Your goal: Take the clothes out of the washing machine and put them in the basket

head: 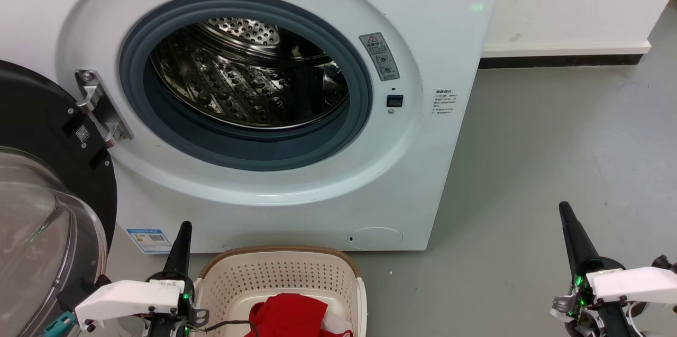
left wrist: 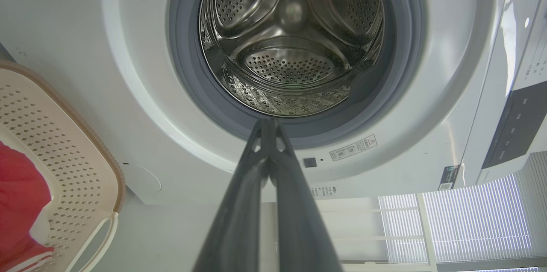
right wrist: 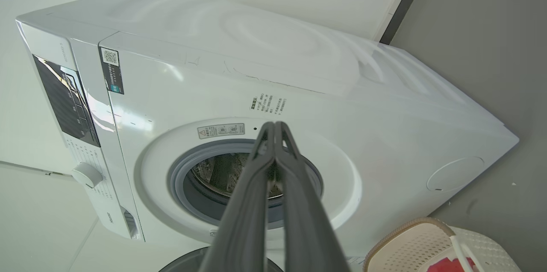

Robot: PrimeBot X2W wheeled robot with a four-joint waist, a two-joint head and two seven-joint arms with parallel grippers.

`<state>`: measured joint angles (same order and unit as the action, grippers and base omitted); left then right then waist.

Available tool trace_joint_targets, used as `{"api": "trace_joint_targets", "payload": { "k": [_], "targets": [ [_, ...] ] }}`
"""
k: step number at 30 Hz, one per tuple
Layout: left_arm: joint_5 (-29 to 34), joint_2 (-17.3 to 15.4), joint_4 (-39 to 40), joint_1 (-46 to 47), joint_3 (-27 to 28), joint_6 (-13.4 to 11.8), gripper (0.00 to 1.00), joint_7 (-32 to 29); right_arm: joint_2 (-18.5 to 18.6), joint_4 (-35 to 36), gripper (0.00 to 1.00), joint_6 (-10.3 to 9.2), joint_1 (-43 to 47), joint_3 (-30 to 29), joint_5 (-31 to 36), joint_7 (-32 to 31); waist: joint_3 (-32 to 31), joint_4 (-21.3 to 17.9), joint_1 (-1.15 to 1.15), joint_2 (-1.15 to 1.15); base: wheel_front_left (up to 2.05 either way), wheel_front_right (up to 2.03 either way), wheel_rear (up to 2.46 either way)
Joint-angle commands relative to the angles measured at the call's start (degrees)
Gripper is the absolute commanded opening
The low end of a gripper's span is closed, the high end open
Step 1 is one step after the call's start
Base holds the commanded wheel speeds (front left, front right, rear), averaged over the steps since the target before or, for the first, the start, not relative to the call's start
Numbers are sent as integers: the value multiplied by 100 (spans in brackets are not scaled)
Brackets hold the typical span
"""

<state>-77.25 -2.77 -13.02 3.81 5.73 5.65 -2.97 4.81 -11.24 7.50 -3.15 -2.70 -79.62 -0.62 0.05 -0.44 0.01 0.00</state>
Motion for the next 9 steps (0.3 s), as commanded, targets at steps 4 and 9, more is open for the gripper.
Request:
{"api": "trace_joint_targets", "payload": {
  "k": [4, 9],
  "targets": [
    [-292, -15, -7, 137, 28, 62, 0, -80, 6, -44, 0, -1, -137, -35, -293, -91, 2, 6, 0, 0, 0, 0, 0],
    [-489, -15, -24, 166, 40, 92, 0, -126, 0, -79, 0, -1, -179, -53, -478, -144, 3, 11, 0, 0, 0, 0, 0]
  ]
}}
